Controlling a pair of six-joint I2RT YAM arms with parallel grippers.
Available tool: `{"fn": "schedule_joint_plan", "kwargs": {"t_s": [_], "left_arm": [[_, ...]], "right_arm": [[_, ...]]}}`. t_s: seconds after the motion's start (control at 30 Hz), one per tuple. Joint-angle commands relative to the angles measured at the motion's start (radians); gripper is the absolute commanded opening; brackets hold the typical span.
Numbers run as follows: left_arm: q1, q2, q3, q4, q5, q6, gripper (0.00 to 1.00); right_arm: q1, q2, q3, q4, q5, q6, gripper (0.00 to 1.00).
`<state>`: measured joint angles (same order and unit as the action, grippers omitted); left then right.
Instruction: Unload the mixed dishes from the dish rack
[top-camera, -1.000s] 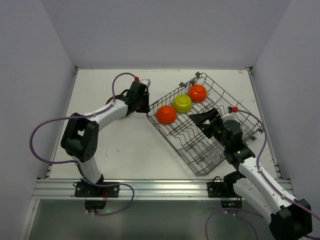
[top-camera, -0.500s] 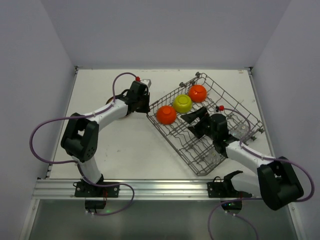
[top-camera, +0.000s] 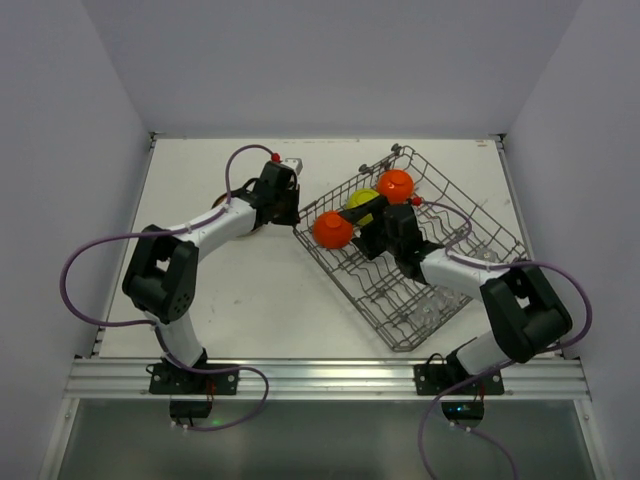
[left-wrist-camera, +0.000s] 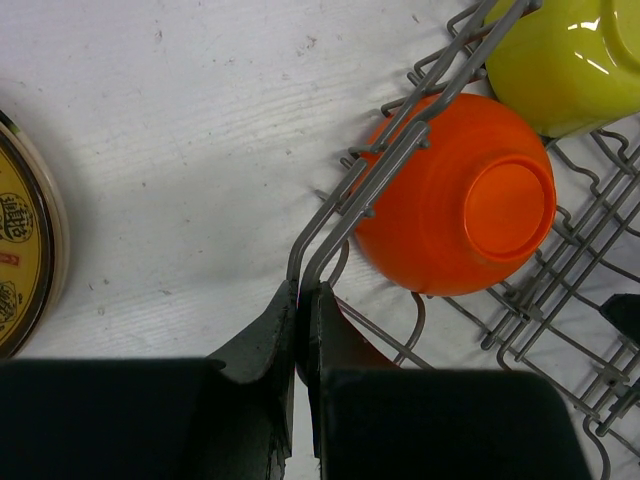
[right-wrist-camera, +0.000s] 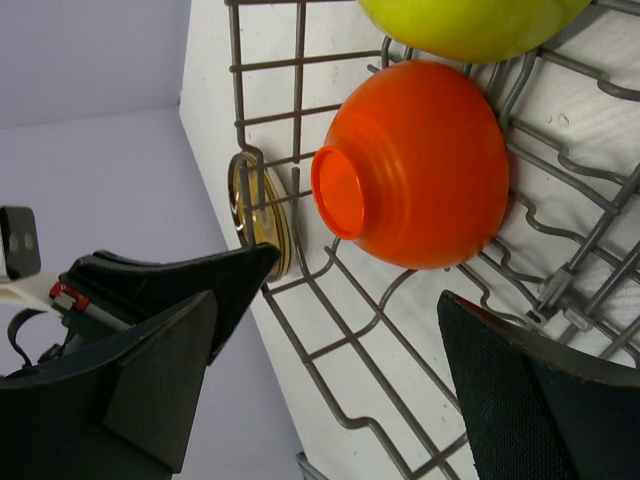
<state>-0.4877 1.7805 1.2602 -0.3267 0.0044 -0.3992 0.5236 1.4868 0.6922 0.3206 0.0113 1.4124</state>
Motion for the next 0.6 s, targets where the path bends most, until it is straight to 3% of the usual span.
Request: {"fn": "schedule_joint_plan", "kwargs": {"t_s": [0.0,0.17,0.57], "left_arm": [[-0.005,0.017,0.028,0.002,-0.009,-0.020,0.00],[-0.003,0.010,0.025,0.002,-0.009,-0.016,0.00],[-0.005,0.002,0.018,0.000,-0.014,-0.013,0.00]], "right_arm": [[0.004,0.044,0.044,-0.023,0.105,0.054,0.93],[0.004,0.081,0.049,-0.011,0.159,0.034,0.93],[0.004,0.240,0.063,0.150,0.127,-0.047,0.95]]}}
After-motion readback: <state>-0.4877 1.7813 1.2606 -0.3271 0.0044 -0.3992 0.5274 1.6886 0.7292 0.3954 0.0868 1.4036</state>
